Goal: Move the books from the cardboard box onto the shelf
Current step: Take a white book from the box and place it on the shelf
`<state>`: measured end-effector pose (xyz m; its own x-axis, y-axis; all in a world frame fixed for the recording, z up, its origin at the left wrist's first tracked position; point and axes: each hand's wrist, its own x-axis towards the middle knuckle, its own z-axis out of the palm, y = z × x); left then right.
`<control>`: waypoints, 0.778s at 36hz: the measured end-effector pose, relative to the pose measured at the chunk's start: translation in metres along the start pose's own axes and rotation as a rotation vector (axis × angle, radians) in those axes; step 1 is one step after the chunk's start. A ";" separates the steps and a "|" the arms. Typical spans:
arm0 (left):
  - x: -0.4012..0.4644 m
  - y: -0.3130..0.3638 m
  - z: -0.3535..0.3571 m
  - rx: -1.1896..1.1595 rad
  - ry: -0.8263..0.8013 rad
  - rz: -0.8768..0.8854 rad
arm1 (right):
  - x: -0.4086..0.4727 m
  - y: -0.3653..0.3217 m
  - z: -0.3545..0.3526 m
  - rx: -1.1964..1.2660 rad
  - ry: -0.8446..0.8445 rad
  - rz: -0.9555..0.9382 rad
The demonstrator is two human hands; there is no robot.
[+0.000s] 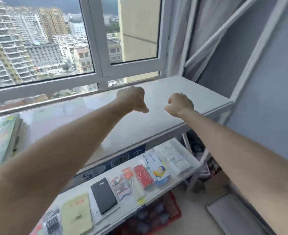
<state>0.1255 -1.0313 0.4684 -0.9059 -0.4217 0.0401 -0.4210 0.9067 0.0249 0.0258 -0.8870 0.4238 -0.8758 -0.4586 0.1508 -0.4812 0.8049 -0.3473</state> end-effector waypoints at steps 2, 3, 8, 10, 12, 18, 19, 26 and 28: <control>0.002 0.043 0.009 -0.027 -0.011 0.105 | -0.021 0.041 -0.014 -0.023 0.063 0.068; 0.000 0.065 0.014 -0.030 -0.013 0.157 | -0.033 0.062 -0.021 -0.041 0.092 0.096; -0.025 0.190 0.034 -0.020 -0.056 0.418 | -0.106 0.173 -0.063 -0.157 0.165 0.260; -0.041 0.244 0.041 -0.013 -0.086 0.511 | -0.141 0.218 -0.081 -0.171 0.190 0.324; -0.062 0.302 0.048 -0.005 -0.120 0.595 | -0.179 0.264 -0.099 -0.200 0.205 0.394; -0.147 0.470 0.070 -0.037 -0.226 0.767 | -0.296 0.395 -0.147 -0.249 0.227 0.594; -0.163 0.497 0.076 -0.045 -0.246 0.792 | -0.316 0.417 -0.154 -0.255 0.226 0.618; -0.256 0.656 0.120 -0.061 -0.339 0.973 | -0.439 0.553 -0.188 -0.266 0.164 0.790; -0.276 0.694 0.134 -0.039 -0.354 1.018 | -0.465 0.587 -0.192 -0.259 0.153 0.843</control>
<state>0.0771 -0.2847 0.3405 -0.7945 0.5616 -0.2310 0.5339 0.8272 0.1749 0.1434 -0.1289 0.3278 -0.9288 0.3643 0.0681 0.3475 0.9200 -0.1813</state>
